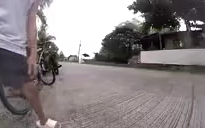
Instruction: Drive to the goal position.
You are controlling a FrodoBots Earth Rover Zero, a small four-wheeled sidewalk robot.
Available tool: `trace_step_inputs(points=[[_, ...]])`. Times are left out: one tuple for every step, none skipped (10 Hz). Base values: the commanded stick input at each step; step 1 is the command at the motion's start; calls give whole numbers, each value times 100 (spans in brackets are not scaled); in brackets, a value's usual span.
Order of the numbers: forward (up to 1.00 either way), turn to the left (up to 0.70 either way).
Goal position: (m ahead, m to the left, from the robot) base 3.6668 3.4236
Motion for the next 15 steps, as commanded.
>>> trace_step_inputs(points=[[70, 0], [70, 0], [70, 0], [70, 0], [70, 24], [70, 27], [70, 27], [70, 27], [70, 27], [70, 27], [70, 27], [70, 27], [70, 27], [70, 27], [70, 27]])
